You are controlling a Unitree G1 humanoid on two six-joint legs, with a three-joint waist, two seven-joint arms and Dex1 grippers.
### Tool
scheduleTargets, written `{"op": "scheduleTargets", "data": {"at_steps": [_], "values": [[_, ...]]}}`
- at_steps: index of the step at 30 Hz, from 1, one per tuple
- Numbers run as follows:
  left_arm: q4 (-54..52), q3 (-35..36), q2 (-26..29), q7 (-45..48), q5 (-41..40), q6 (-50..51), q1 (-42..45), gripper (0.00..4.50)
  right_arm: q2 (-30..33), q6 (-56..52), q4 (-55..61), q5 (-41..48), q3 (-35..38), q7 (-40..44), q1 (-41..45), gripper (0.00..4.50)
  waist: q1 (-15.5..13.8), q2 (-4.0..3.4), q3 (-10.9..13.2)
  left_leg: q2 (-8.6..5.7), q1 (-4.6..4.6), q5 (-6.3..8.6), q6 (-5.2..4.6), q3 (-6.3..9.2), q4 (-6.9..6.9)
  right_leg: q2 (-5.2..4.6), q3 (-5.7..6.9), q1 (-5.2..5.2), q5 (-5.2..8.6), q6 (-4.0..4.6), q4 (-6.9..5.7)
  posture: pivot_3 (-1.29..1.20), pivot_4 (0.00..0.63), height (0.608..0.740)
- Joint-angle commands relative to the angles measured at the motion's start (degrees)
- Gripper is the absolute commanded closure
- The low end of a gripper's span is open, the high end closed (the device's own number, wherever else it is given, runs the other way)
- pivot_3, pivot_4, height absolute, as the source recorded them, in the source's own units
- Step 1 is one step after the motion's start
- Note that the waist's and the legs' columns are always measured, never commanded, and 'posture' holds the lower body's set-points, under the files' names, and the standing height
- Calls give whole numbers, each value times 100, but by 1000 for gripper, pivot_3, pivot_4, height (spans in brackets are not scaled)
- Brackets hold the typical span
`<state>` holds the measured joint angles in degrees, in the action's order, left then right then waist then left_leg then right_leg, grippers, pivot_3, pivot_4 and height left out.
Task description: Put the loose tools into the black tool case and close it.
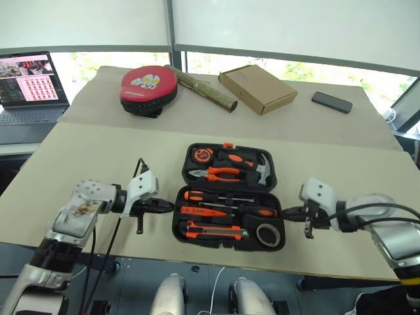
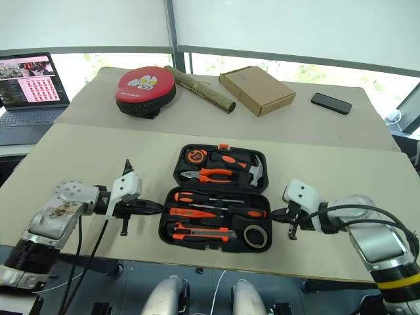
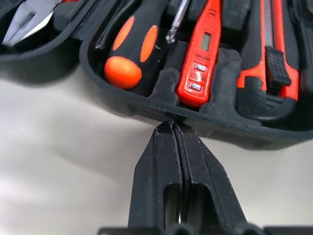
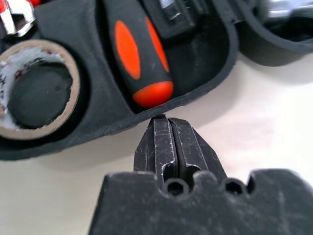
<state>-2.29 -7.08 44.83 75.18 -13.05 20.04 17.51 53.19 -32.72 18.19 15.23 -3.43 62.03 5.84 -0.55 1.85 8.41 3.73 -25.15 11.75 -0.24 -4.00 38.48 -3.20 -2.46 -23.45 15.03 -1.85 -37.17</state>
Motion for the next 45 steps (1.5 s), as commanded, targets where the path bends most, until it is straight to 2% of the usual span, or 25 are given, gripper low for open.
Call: {"op": "scheduleTargets", "data": {"at_steps": [1,8,10,12,13,16,17,20,21,23,24,25,29,34,38,44,45], "values": [[-618,-97,25,155,-279,-14,-357,4403,-45,-10,903,464,87,137,-342,4500,3,0,0,0,1,0,0,0,-1,0,0,0,0,0,0,0,150,740],[-658,150,240,-210,-109,109,-667,4403,52,-133,982,132,492,-410,-801,4500,-4,0,0,-1,4,0,1,0,-1,-2,0,2,1,2,0,0,150,740],[-451,310,393,-259,-77,116,-651,4020,238,-156,934,138,822,-399,-978,4500,-6,0,0,-1,5,-1,1,0,0,-2,0,2,1,2,0,0,150,740],[-142,473,538,-308,-91,203,-516,3524,415,-204,861,270,1259,-255,-1169,3923,-9,0,0,-2,5,-1,1,-1,0,-3,0,3,1,1,0,0,150,740],[65,558,573,-337,-147,325,-364,3188,460,-311,765,384,1485,-226,-1181,3803,-12,0,0,-2,5,-1,1,-1,0,-3,0,3,1,2,0,0,150,740],[513,677,554,-424,-345,789,88,1962,478,-660,506,710,1864,-220,-1029,2568,-10,1,0,1,21,-2,3,0,0,-1,2,14,1,3,0,0,150,740],[689,710,489,-456,-515,1249,386,1679,414,-1002,322,931,1982,-310,-772,2376,-8,2,0,2,25,-2,3,0,0,0,2,18,2,3,0,0,150,740],[954,840,-39,-867,-1177,3042,1391,696,-34,-2155,-166,1630,2104,-801,281,1352,-6,7,4,1,29,-2,3,-1,2,-1,1,24,1,2,0,0,150,740],[1007,836,-234,-1048,-1243,3324,1609,288,-180,-2362,-240,1711,2050,-958,543,978,-12,7,4,0,28,-3,3,1,12,0,2,26,0,0,-2,0,150,740],[1390,816,-638,-1545,-1188,3885,2027,0,-423,-2825,-418,1707,1850,-1337,1033,394,-11,7,3,-2,25,-3,3,6,17,0,3,29,-2,-3,-4,0,150,740],[1617,780,-812,-1753,-1131,4066,2208,0,-518,-3041,-519,1709,1722,-1473,1242,70,-8,7,2,-3,24,-2,2,7,16,0,2,31,-2,-3,-4,0,150,740],[1803,752,-949,-1906,-1095,4200,2359,0,-600,-3225,-611,1715,1609,-1575,1421,24,-3,8,2,-5,24,-2,2,8,15,0,2,31,-2,-3,-4,0,150,740],[2215,587,-1201,-2130,-1060,4518,2697,0,-1005,-3741,-954,1749,1353,-1987,1951,24,67,8,2,-8,6,-1,1,13,8,3,1,12,-2,-3,-4,0,150,740],[2359,332,-1299,-2173,-963,4371,2773,0,-1230,-3682,-1255,1508,960,-2322,2129,24,72,7,2,-15,-5,-2,1,14,5,-2,0,-3,-3,-2,-13,0,150,740],[2326,278,-1324,-2208,-935,4304,2677,1090,-1409,-3744,-1340,1508,976,-2535,2204,1070,67,7,2,-23,-4,-2,1,14,6,-9,1,-1,-2,-2,-15,0,150,740],[1972,234,-1269,-2153,-1050,4484,2454,3347,-1648,-4031,-1291,1717,1216,-2733,2274,3228,84,6,1,-22,2,-2,2,15,9,-9,0,2,-2,-3,-28,0,150,740],[1929,271,-1277,-2159,-1084,4519,2430,3629,-1693,-4086,-1271,1766,1273,-2769,2297,3452,85,6,1,-23,4,-2,2,15,10,-9,-1,3,-2,-3,-32,0,150,740]]}}
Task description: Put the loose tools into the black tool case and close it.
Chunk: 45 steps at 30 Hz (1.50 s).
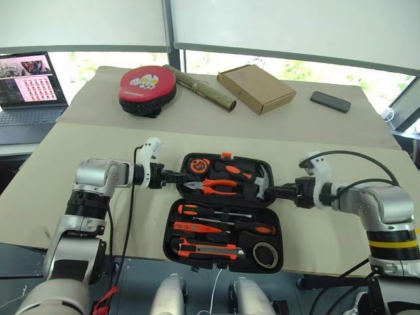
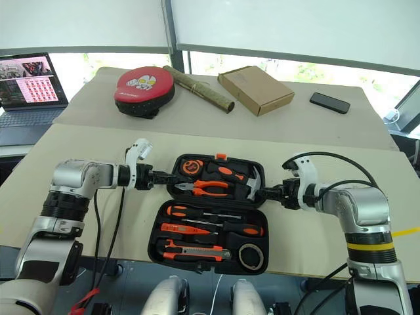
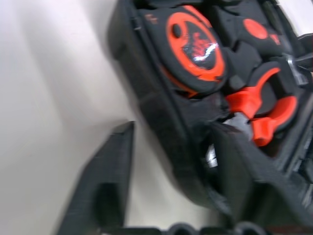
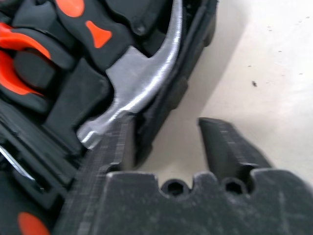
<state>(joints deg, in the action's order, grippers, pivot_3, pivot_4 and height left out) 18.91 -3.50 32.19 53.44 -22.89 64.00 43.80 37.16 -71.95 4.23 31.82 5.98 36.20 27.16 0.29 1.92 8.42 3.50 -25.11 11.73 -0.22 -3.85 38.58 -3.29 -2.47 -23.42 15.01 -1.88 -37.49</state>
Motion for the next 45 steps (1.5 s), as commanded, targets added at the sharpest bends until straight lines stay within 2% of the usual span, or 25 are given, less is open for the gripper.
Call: {"op": "scheduleTargets", "data": {"at_steps": [1,3,9,12,18,21,24,29,36,39,42,44,45], "values": [[-231,-45,-27,0,-130,159,-215,3948,-119,-207,147,145,372,-220,184,3766,0,0,0,0,4,0,0,0,3,0,0,3,0,0,-5,0,150,740],[-330,16,-44,-10,-185,177,-248,4497,-210,-300,211,221,487,-303,210,4427,0,0,-1,0,17,0,1,1,7,-2,0,14,0,0,-9,0,150,740],[-825,397,-197,-23,-482,-117,-391,4500,-553,-396,570,542,1018,-544,283,4468,6,-2,1,0,21,-1,1,0,8,-2,-3,15,0,0,-12,0,150,740],[-1194,562,-441,-221,-207,-1355,-530,4500,-638,-44,838,480,1111,-688,221,4468,-10,-6,4,-2,5,-1,1,0,9,-4,-2,1,0,0,-14,0,150,740],[-1203,514,-708,-367,418,-3682,-767,4500,-659,1240,1076,-79,947,-861,-116,4468,-59,-7,5,-10,-41,-4,2,-3,15,-10,-9,-47,-3,-3,-18,0,150,740],[-1028,483,-734,-545,787,-4652,-948,4500,-514,2204,1140,-535,673,-693,-534,4468,-71,-7,4,-11,-75,-5,2,-3,14,-9,-12,-84,-4,-4,-22,0,150,740],[-961,427,-703,-551,961,-5212,-1142,4500,-486,2850,1141,-803,526,-599,-866,4468,-61,-7,5,-11,-78,-4,1,-3,11,-9,-12,-85,-3,-4,-17,0,150,740],[-1092,515,-613,-960,1351,-6209,-1770,4500,-464,4950,1444,-1713,196,-476,-1852,4468,-63,-7,4,-9,-71,-3,1,-2,10,-9,-9,-77,-3,-5,-16,0,150,740],[-1174,845,-461,-1687,1788,-7311,-2456,4500,-280,7040,1482,-2694,86,-508,-2782,4468,4,-8,4,-5,-35,-4,2,-8,5,-6,-14,-55,-3,-4,-23,0,150,740],[-1427,1102,-434,-2074,1877,-7484,-2922,4500,6,8589,1322,-3531,57,-649,-3398,4468,22,-9,3,-4,-29,-4,2,-10,3,-6,-17,-54,-2,-3,-24,0,150,740],[-1769,1241,-365,-2169,1829,-7514,-3430,3470,206,9618,1136,-3948,163,-772,-3878,4500,52,-10,2,-3,-17,-4,3,-16,0,-6,-23,-50,-2,-3,-28,0,150,740],[-2042,1386,-283,-2198,1769,-7451,-3810,2700,328,9995,1221,-3881,367,-713,-4245,3723,60,-12,1,0,-6,-4,3,-23,0,-6,-29,-45,-1,-2,-34,0,150,740],[-2150,1429,-254,-2202,1732,-7417,-3944,2415,365,10109,1267,-3867,442,-710,-4375,3558,50,-12,1,2,-3,-4,4,-25,0,-5,-30,-44,-1,-1,-35,0,150,740]]}}
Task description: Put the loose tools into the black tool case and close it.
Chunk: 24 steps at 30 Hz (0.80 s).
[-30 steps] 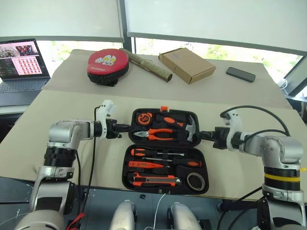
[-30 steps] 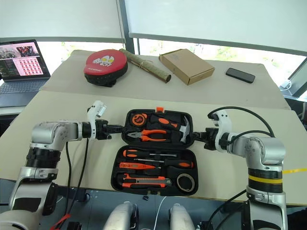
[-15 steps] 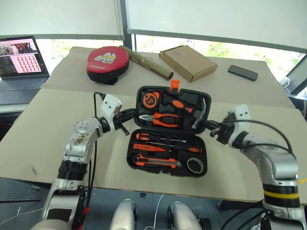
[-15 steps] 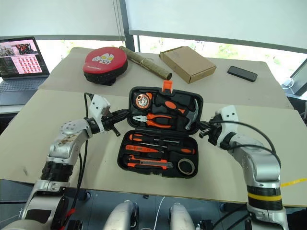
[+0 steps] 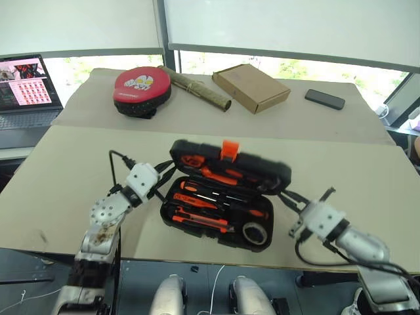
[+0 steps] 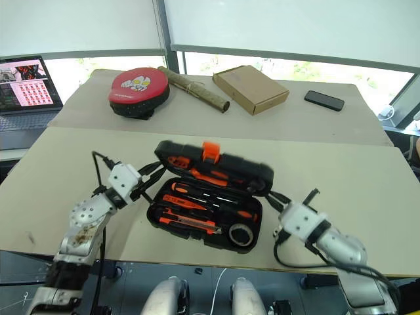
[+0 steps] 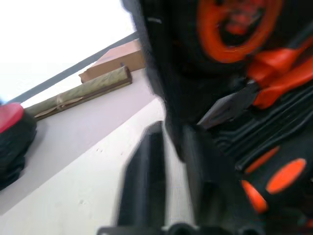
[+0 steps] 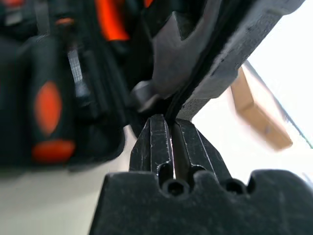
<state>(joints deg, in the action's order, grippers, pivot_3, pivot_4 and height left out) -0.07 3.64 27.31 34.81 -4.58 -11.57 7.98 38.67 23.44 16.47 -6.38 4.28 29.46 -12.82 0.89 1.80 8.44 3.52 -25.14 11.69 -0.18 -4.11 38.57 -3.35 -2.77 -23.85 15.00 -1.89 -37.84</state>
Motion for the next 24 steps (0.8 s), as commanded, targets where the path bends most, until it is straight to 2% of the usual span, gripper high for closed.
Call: {"op": "scheduleTargets", "data": {"at_steps": [1,5,6,7,9,10,12,15,16,18,20,24], "values": [[-400,842,282,-342,-181,277,-555,1987,256,603,211,48,792,4,-573,3165,-14,2,1,1,0,0,0,-1,-1,-1,1,0,2,1,-2,0,150,740],[-1009,1454,762,43,-902,1244,-1127,573,609,-578,1358,1415,1581,766,-1697,1791,-58,3,1,7,4,0,2,-9,2,-9,5,12,3,1,3,0,150,740],[-982,1549,929,168,-1099,1564,-1076,211,765,-1008,1668,1907,1711,1074,-2048,1742,-73,5,1,14,9,1,3,-9,1,-9,6,18,3,2,6,0,150,740],[-844,1567,1111,324,-1284,1932,-916,21,934,-1407,1957,2350,1802,1375,-2390,1925,-87,6,1,21,26,1,3,-6,0,-8,15,40,5,6,14,0,150,740],[-423,1401,1385,646,-1410,2296,-456,0,1194,-1992,2370,3009,1808,1818,-2820,2324,-141,23,3,29,79,2,5,-5,-13,-8,25,79,27,26,29,0,150,740],[-177,1224,1492,836,-1377,2380,-202,0,1306,-2237,2508,3218,1744,1982,-2949,2711,-155,28,0,34,99,9,17,-9,-26,-10,26,77,60,47,36,0,150,740],[479,752,1598,1267,-1089,2069,435,0,1562,-2574,2677,3235,1404,2283,-3002,3267,-170,31,-1,34,109,24,43,-12,-28,-11,29,84,69,36,37,0,150,740],[1530,93,1495,1843,-666,1282,1470,760,1865,-2987,2782,2999,711,2529,-2595,4419,-160,49,-4,30,116,19,36,-32,-28,-13,25,89,63,40,44,0,150,740],[1853,-175,1401,2084,-529,1080,1811,975,1897,-3115,2727,2894,413,2549,-2329,4499,-159,52,-3,28,114,14,27,-33,-27,-11,26,92,60,44,44,0,150,740],[2413,-612,1261,2406,-224,658,2321,1834,1855,-3256,2593,2665,-77,2548,-1851,4500,-158,63,-5,29,95,1,5,-36,-27,-5,27,92,37,70,49,0,150,740],[2973,-930,1081,2657,14,156,2771,2441,1739,-3443,2468,2551,-475,2521,-1412,4500,-143,63,-6,29,79,1,4,-40,-28,-4,23,83,12,29,62,0,150,740],[3955,-1384,615,2750,441,-501,3610,3979,1464,-3713,2134,2179,-1143,2432,-622,4500,-149,75,-4,28,46,3,3,-36,-34,9,18,64,8,19,73,0,150,740]]}}
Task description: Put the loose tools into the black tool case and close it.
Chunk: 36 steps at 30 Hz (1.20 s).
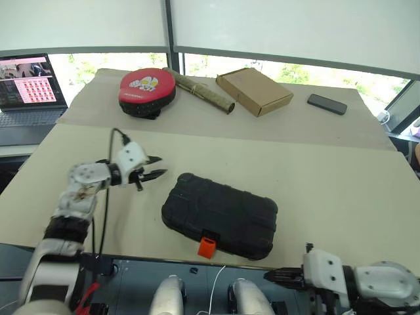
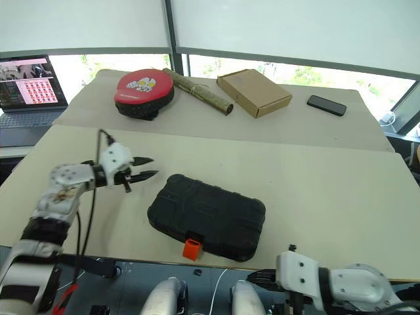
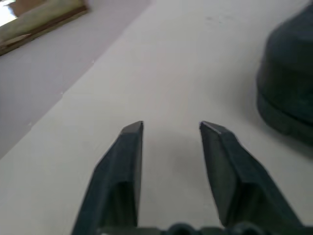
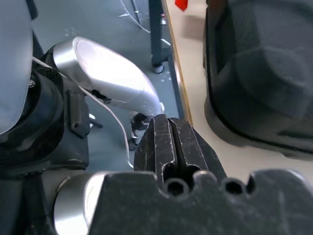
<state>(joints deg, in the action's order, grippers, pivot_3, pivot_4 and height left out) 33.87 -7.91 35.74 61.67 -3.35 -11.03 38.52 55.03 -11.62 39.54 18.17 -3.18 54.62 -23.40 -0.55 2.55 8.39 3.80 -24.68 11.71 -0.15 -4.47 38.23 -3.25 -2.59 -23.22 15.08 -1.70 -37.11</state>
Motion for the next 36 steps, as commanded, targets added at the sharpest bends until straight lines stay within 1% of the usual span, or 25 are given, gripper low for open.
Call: {"op": "scheduleTargets", "data": {"at_steps": [1,2,6,7,9,12,15,20,23,25,29,31,34,36], "values": [[732,-306,-317,74,400,-647,697,4356,-256,-281,-256,-376,-513,-146,607,4500,-15,6,4,-1,-2,1,-1,1,-1,0,0,-1,0,-1,1,0,150,740],[863,-395,-392,140,475,-753,804,4473,-386,-369,-362,-508,-615,-278,807,4500,-17,6,5,-3,-5,1,-1,4,0,0,3,0,0,-3,1,0,150,740],[1112,-489,-527,501,470,-1143,941,4473,-844,-224,-644,-670,-346,-739,1104,4500,16,7,6,-6,-8,0,-1,4,1,-1,0,-3,-2,-8,1,0,150,740],[1104,-493,-531,620,440,-1195,916,4473,-997,-297,-716,-545,-236,-836,1144,4500,22,8,6,-7,-5,0,-1,0,1,-2,-5,-2,-3,-10,0,0,150,740],[808,-542,-484,1000,326,-1162,719,4473,-1253,-298,-1050,-471,39,-1080,1262,4500,28,8,6,-1,-4,0,-1,3,2,3,-1,-1,-4,-10,-1,0,150,740],[139,-568,-300,1456,124,-789,376,4473,-1352,-138,-1579,-798,213,-1312,1532,4500,45,3,6,-4,-4,0,-1,-3,2,-2,-5,-1,-5,-11,-1,0,150,740],[-539,-404,-105,1544,-119,-329,3,4473,-1427,-127,-1999,-877,317,-1420,1871,4500,38,3,7,-7,-3,0,-1,-4,4,-8,-5,1,-7,-16,-1,0,150,740],[-1658,-129,187,1457,-495,458,-634,4473,-1319,17,-2441,-942,421,-1294,2160,4500,21,-3,9,-3,-3,0,-1,-2,3,-4,-5,-2,-6,-15,-5,0,150,740],[-2313,90,362,1343,-720,886,-922,4473,-1160,29,-2501,-908,524,-1125,2227,4500,18,-7,12,-3,-4,0,-1,-2,3,-5,-5,-1,-6,-15,-5,0,150,740],[-2604,275,461,1279,-952,1368,-894,4473,-1055,-142,-2280,-629,680,-907,2145,4500,-4,-7,12,-5,-3,0,-1,-3,3,-7,-5,0,-6,-15,-5,0,150,740],[-2960,446,539,1362,-1559,2595,-346,4473,-819,-558,-1683,85,1050,-379,1784,4500,-24,-8,13,-3,-2,-1,-2,2,5,-4,-1,3,-6,-16,-7,0,150,740],[-3170,296,490,1525,-1746,2972,-71,4473,-653,-700,-1376,351,1197,-111,1536,4500,-34,-8,13,-5,-3,-1,-2,8,6,-4,3,6,-6,-16,-6,0,150,740],[-3356,-85,234,1667,-1803,3233,227,4473,-458,-888,-1028,639,1340,148,1282,4500,-21,-10,12,-8,-2,0,-2,8,7,-5,1,11,-5,-19,-2,0,150,740],[-3261,-553,-75,1747,-1503,2927,298,4473,-379,-998,-878,668,1279,194,1217,4500,-14,-12,11,-9,1,0,-2,7,7,-5,-1,13,-5,-19,-2,0,150,740]]}}
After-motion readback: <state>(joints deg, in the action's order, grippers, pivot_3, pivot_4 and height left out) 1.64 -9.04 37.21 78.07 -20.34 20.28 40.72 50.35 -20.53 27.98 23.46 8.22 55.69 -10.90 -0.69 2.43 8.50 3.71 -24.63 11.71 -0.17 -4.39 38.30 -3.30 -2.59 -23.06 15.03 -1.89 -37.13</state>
